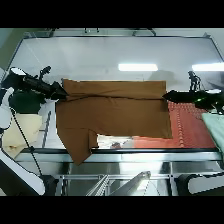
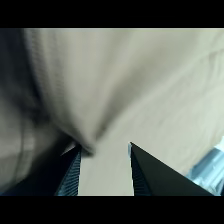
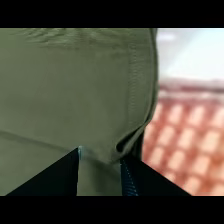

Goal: Fold the shirts.

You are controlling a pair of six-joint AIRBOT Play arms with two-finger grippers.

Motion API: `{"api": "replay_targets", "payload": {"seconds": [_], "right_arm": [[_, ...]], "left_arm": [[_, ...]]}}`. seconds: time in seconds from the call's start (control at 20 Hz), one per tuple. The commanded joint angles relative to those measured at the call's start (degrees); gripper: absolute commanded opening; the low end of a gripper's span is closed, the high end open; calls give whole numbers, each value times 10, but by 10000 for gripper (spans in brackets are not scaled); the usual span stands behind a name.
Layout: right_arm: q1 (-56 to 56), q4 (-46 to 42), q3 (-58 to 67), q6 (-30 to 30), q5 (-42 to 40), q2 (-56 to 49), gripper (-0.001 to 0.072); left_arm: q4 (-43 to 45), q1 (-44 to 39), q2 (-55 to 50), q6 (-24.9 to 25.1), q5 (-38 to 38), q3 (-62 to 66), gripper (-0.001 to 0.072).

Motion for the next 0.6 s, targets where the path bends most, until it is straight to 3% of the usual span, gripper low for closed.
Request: {"api": "replay_targets", "payload": {"seconds": [0.0, 0.1, 0.25, 0.35, 0.55], "right_arm": [[-30, -40, 2, 43, 82, 51, 300], [-68, -148, -2, 114, 143, 101, 301], [-132, -245, -68, 138, 228, 150, 299], [-175, -262, -133, 143, 253, 158, 300], [-181, -246, -226, 142, 218, 155, 300]], "left_arm": [[-1, 7, 15, -24, -79, 53, 319], [1, 23, 51, -27, -105, 49, 317], [2, 79, 156, -15, -97, -93, 304], [2, 126, 236, 9, -67, -223, 295], [24, 189, 327, 22, -35, -386, 295]]}}
